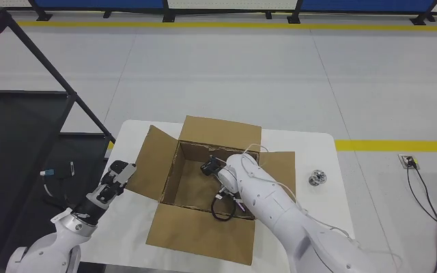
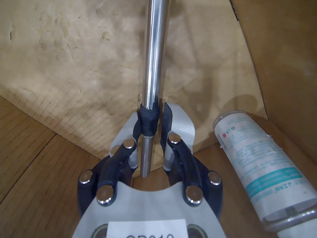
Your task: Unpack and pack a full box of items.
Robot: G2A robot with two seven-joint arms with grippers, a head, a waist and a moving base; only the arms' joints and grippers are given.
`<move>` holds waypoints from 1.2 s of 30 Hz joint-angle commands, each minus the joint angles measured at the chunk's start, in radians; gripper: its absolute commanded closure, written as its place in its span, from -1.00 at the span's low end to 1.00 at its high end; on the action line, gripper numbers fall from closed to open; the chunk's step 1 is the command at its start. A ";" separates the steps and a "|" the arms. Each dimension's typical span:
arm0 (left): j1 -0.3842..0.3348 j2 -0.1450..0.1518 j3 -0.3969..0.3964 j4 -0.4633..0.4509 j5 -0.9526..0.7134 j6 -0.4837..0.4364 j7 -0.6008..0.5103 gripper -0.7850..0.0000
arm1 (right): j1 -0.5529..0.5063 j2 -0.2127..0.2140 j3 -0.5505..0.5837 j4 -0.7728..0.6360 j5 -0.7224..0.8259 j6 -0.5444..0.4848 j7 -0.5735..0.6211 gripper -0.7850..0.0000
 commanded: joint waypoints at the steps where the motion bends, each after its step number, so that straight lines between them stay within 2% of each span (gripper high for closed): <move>1: 0.002 0.001 -0.001 -0.002 0.001 0.002 0.000 -1.00 | 0.005 -0.003 0.003 0.005 0.000 -0.003 -0.004 1.00; 7: 0.004 0.002 0.004 -0.005 0.002 0.004 -0.002 -1.00 | 0.036 -0.007 0.031 0.007 0.027 -0.040 -0.009 1.00; 14: -0.010 0.005 0.016 -0.004 0.007 0.009 -0.011 -1.00 | 0.088 0.013 0.091 -0.031 0.109 -0.180 0.066 1.00; 19: -0.027 0.006 0.031 0.000 0.009 0.012 -0.016 -1.00 | 0.106 0.046 0.134 -0.105 0.137 -0.225 0.104 1.00; 24: -0.045 0.008 0.050 0.012 0.014 0.014 -0.018 -1.00 | 0.098 0.103 0.204 -0.235 0.169 -0.249 0.194 1.00; 27: -0.057 0.008 0.061 0.020 0.012 0.013 -0.018 -1.00 | 0.070 0.154 0.265 -0.355 0.172 -0.245 0.268 1.00; 30: -0.065 0.009 0.068 0.024 0.011 0.013 -0.018 -1.00 | 0.007 0.217 0.355 -0.540 0.151 -0.208 0.341 1.00; 33: -0.071 0.010 0.071 0.028 0.011 0.013 -0.019 -1.00 | -0.118 0.289 0.488 -0.820 0.101 -0.153 0.424 1.00; 36: -0.079 0.011 0.078 0.031 0.008 0.012 -0.026 -1.00 | -0.297 0.354 0.648 -1.146 0.017 -0.090 0.519 1.00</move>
